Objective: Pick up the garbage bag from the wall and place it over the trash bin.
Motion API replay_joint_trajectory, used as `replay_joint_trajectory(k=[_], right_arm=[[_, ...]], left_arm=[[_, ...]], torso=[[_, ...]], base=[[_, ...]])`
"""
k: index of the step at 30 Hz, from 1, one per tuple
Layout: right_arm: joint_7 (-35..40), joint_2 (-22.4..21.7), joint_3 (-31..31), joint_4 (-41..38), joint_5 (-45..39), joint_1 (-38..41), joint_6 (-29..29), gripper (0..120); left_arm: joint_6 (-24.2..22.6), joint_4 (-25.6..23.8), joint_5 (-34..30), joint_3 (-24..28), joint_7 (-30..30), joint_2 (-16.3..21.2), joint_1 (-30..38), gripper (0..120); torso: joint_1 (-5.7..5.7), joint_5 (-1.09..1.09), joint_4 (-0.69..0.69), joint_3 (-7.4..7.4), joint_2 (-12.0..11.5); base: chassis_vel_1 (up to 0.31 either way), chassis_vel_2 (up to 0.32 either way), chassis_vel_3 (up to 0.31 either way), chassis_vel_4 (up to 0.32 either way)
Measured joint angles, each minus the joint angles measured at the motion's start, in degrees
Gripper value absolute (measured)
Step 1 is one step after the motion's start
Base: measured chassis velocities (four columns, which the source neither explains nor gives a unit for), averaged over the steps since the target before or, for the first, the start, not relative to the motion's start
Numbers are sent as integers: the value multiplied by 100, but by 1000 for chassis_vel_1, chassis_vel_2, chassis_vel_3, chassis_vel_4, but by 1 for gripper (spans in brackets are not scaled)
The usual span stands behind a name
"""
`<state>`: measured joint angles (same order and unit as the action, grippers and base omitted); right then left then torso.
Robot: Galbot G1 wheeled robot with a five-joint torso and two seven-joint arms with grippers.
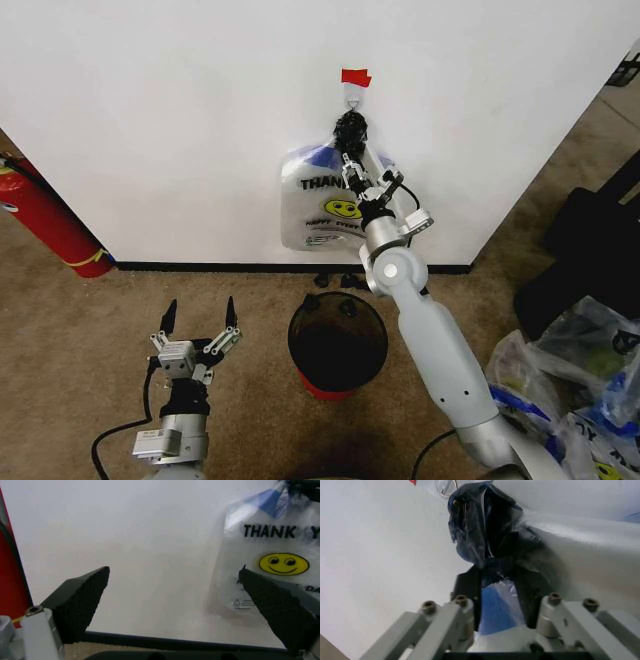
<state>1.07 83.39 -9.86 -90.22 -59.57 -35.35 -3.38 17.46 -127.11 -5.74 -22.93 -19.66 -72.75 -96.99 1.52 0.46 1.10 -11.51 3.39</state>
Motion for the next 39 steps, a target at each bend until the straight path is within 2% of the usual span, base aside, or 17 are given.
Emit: replay_joint_trajectory(k=[6, 17, 25, 39], right_arm=[[40, 12, -4, -3, 6, 0, 3, 0], [15, -77, 1, -260, 232, -254, -92, 0], [-82, -320, -65, -847, 536, -1029, -102, 0], [-338, -664, -363, -1975, 1570, -2610, -252, 0]], left_arm=[[0, -27, -11, -10, -6, -15, 2, 100], [22, -48, -16, 1, -12, -34, -14, 100], [19, -26, -1, 121, -15, -59, 29, 100], [10, 16, 13, 267, -17, -48, 73, 100]], torso=[[0, 0, 0, 0, 0], [0, -1, 0, 0, 0], [0, -1, 1, 0, 0], [-1, 0, 0, 0, 0]], base=[[0, 0, 0, 0], [0, 0, 0, 0], [0, 0, 0, 0], [0, 0, 0, 0]])
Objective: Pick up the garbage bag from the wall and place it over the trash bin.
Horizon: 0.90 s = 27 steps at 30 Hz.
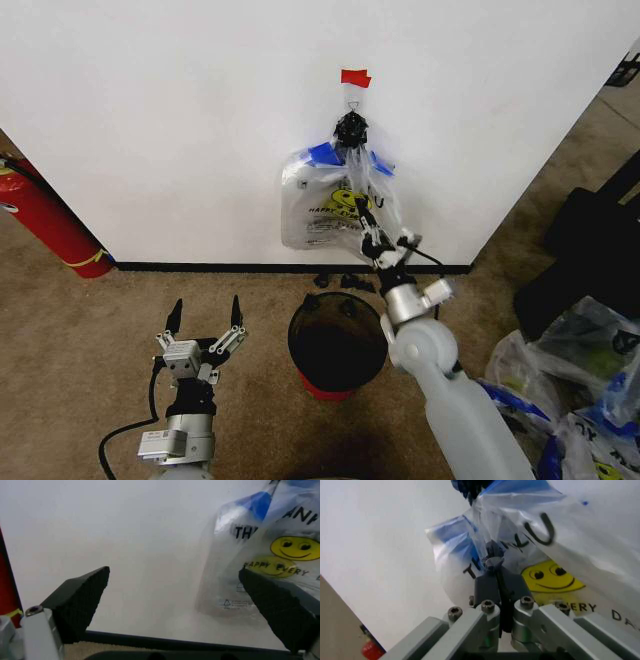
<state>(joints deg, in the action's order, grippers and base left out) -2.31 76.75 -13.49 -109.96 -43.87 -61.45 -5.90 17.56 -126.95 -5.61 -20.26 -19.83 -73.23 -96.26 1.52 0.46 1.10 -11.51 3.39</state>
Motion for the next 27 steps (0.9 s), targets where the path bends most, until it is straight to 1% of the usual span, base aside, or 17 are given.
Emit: replay_joint_trajectory(k=[3, 12, 15, 17, 21, 27], right_arm=[[-57, -76, -85, -124, 181, -227, -52, 0], [-400, -334, -521, -629, 893, -1388, -367, 0], [-610, -344, -715, -723, 1183, -1776, -533, 0], [-659, -343, -760, -740, 1246, -1868, -573, 0], [-975, -304, -999, -806, 1563, -2381, -886, 0], [-1161, -210, -1250, -946, 1866, -2851, -1201, 0]], left_arm=[[-3, 3, 6, 48, 0, 5, 16, 100], [16, 11, 32, 151, 0, 30, 28, 100], [31, 33, 32, 196, -1, 54, 55, 100], [32, 35, 32, 211, -1, 59, 62, 100], [37, 43, 34, 267, 0, 71, 97, 100], [69, 44, 35, 278, 0, 84, 86, 100]], torso=[[0, -2, 0, 0, 0], [0, -1, 0, 0, 0], [0, -1, 0, 0, 0], [0, -1, 0, 0, 0], [0, -1, 0, 0, 0], [0, 0, -1, 0, 0]], base=[[0, 0, 0, 0], [0, 0, 0, 0], [0, 0, 0, 0], [0, 0, 0, 0], [0, 0, 0, 0], [0, 0, 0, 0]])
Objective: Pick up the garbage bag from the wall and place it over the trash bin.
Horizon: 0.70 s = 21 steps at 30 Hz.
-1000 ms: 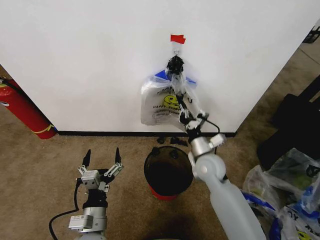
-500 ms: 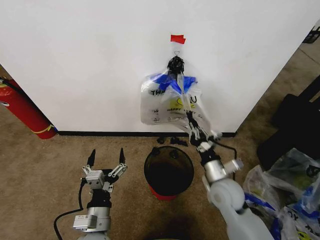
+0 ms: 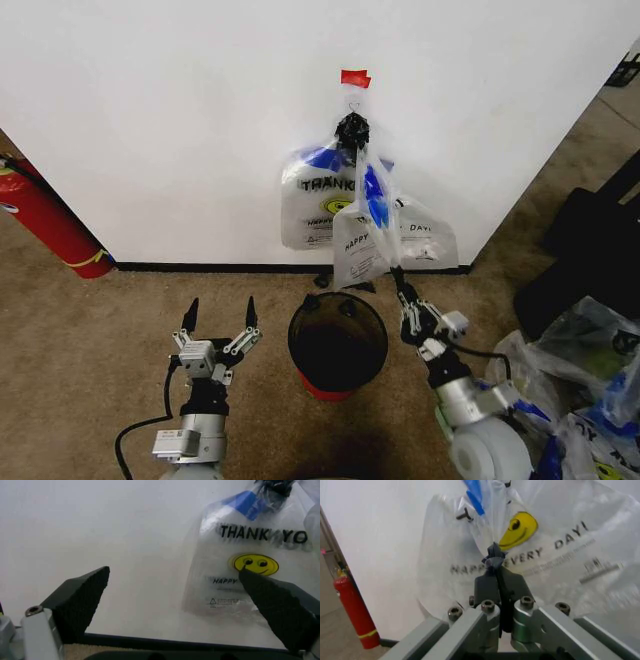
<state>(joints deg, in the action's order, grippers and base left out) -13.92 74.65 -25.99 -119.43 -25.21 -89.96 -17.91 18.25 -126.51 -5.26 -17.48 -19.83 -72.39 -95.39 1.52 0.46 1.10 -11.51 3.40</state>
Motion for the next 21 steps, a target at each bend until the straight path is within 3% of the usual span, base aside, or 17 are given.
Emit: replay_joint_trajectory(k=[9, 21], right_arm=[[-279, 227, -176, 237, 500, -703, -928, 0], [-304, 689, -460, 551, 1144, -979, -1872, 0]], left_arm=[[16, 5, -17, 54, 1, -6, 64, 100], [17, 27, -34, 53, 0, 2, 25, 100]], torso=[[0, -1, 1, 0, 0], [1, 0, 1, 0, 0]], base=[[0, 0, 0, 0], [0, 0, 0, 0]])
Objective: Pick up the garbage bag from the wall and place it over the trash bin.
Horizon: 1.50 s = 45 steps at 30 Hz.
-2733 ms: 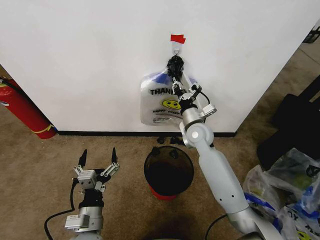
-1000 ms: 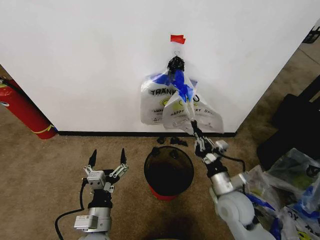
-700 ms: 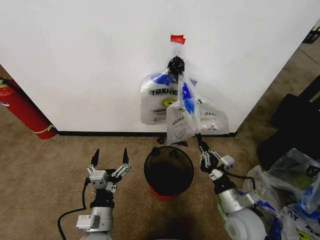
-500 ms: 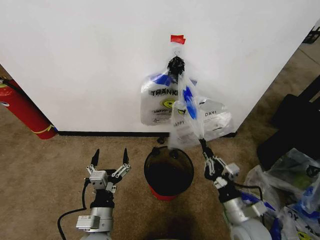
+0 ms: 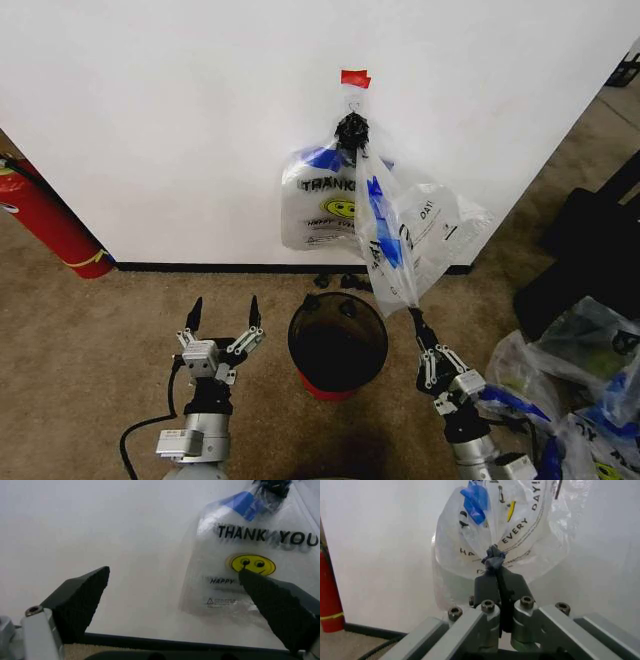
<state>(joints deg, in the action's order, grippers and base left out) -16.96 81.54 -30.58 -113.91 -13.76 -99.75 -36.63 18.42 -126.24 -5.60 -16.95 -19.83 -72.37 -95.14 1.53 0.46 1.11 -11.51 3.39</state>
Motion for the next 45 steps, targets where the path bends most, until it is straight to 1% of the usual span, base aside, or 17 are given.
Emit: replay_joint_trajectory(k=[3, 4, 5, 7, 9, 14, 17, 18, 25, 26, 27, 30, 32, 33, 37, 41, 45], right_arm=[[-14, 33, -30, 39, 70, -64, -119, 0], [-39, 158, -84, 143, 191, -152, -379, 0], [-39, 158, -84, 143, 191, -152, -379, 0], [-63, 252, -112, 208, 222, -269, -597, 0], [-90, 293, -144, 274, 254, -343, -770, 0], [-80, 299, -134, 250, 278, -415, -814, 0], [65, 294, -32, 101, 292, -206, -488, 0], [65, 294, -32, 101, 292, -206, -488, 0], [782, 171, 391, -255, 290, 624, 626, 0], [782, 171, 391, -255, 290, 624, 626, 0], [888, 134, 415, -271, 271, 738, 774, 0], [1001, 66, 430, -271, 234, 898, 955, 0], [1124, -38, 435, -259, 169, 1096, 1163, 0], [1124, -38, 435, -259, 169, 1096, 1163, 0], [1428, -361, 567, -18, -215, 1640, 1763, 0], [1443, -497, 573, 49, -275, 1689, 1908, 0], [1303, -638, 422, -1, -209, 1427, 1868, 1]], left_arm=[[5, 6, 0, -8, 0, 4, -8, 100], [8, 38, 0, -12, 0, 2, -25, 100], [8, 38, 0, -12, 0, 2, -25, 100], [9, 74, 3, -3, 0, -19, -7, 100], [8, 85, 4, 11, 0, -39, 19, 100], [7, 140, -5, 11, 0, -56, 55, 100], [20, 184, -14, 19, -3, -62, 74, 100], [20, 184, -14, 19, -3, -62, 74, 100], [22, 181, -37, 50, -10, -10, 120, 100], [22, 181, -37, 50, -10, -10, 120, 100], [21, 175, -38, 52, -11, 5, 127, 100], [13, 159, -50, 53, -12, 20, 141, 100], [-31, 116, -87, 57, -13, 45, 164, 100], [-31, 116, -87, 57, -13, 45, 164, 100], [-224, -31, -200, 169, -13, 181, 273, 100], [-247, -31, -202, 250, -12, 206, 307, 100], [-332, -31, -276, 371, -12, 200, 344, 100]], torso=[[0, 0, 0, 0, 0], [0, -1, -1, 0, 0], [0, -1, -1, 0, 0], [0, 1, 0, 0, 0], [0, -1, 0, 0, 0], [0, 0, 0, 0, 0], [0, 0, 0, 0, 0], [0, 0, 0, 0, 0], [0, 0, -1, -1, 0], [0, 0, -1, -1, 0], [0, 0, 0, -1, 0], [0, 0, -1, -1, 0], [0, 0, 0, -1, 0], [0, 0, 0, -1, 0], [0, -1, -1, -1, 0], [0, -1, -1, -1, 0], [0, -2, 0, -1, 0]], base=[[0, 0, 0, 0], [0, 0, 0, 0], [0, 0, 0, 0], [0, 0, 0, 0], [0, 0, 0, 0], [0, 0, 0, 0], [0, 0, 0, 0], [0, 0, 0, 0], [0, 0, 0, 0], [0, 0, 0, 0], [0, 0, 0, 0], [0, 0, 0, 0], [0, 0, 0, 0], [0, 0, 0, 0], [0, 0, 0, 0], [0, 0, 0, 0], [0, 0, 0, 0]])
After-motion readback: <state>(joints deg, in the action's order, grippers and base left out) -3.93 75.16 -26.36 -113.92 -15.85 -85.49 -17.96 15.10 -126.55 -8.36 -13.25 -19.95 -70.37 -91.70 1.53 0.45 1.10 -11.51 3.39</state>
